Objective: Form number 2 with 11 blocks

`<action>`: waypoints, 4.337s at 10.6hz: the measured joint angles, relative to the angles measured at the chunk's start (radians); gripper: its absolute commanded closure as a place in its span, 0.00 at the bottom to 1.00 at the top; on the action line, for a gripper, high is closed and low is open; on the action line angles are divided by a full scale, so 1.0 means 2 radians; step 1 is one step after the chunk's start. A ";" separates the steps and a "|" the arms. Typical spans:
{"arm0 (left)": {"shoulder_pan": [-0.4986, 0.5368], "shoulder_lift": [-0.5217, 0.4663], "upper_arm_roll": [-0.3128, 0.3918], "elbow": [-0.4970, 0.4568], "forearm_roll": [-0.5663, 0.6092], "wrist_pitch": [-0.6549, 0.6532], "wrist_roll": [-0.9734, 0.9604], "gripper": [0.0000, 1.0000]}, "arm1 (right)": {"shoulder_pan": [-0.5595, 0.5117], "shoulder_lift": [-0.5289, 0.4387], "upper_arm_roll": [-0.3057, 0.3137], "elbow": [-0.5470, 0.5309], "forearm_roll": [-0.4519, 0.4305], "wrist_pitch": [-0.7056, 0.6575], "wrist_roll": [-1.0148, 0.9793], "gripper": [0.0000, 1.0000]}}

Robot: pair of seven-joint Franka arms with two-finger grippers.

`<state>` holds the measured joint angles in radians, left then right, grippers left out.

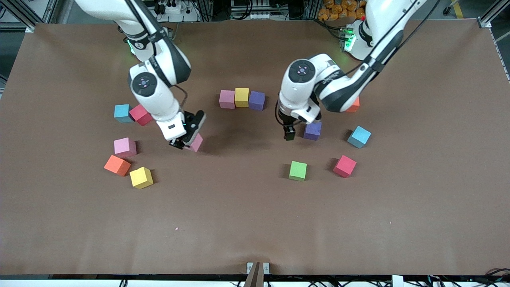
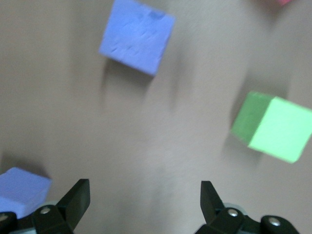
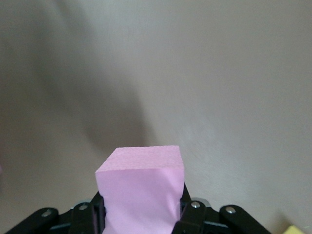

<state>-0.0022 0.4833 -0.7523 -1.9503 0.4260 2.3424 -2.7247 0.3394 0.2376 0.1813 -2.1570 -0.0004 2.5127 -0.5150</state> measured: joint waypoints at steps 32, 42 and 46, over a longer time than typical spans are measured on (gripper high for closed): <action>0.153 0.105 0.056 0.033 0.070 -0.001 0.510 0.69 | 0.193 0.176 0.005 0.154 -0.014 -0.047 0.730 0.70; 0.158 0.088 0.013 0.055 0.070 0.000 0.600 0.71 | 0.188 0.175 0.010 0.159 -0.014 -0.048 0.755 0.00; 0.136 0.082 -0.009 0.073 0.070 0.000 0.647 0.71 | 0.125 0.119 0.022 0.174 -0.018 -0.132 0.684 0.00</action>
<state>0.2706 0.6469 -0.7708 -1.8045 0.5669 2.3422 -1.4302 0.5890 0.4763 0.2248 -1.8090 -0.0355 2.2486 0.8524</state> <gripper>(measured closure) 0.405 0.000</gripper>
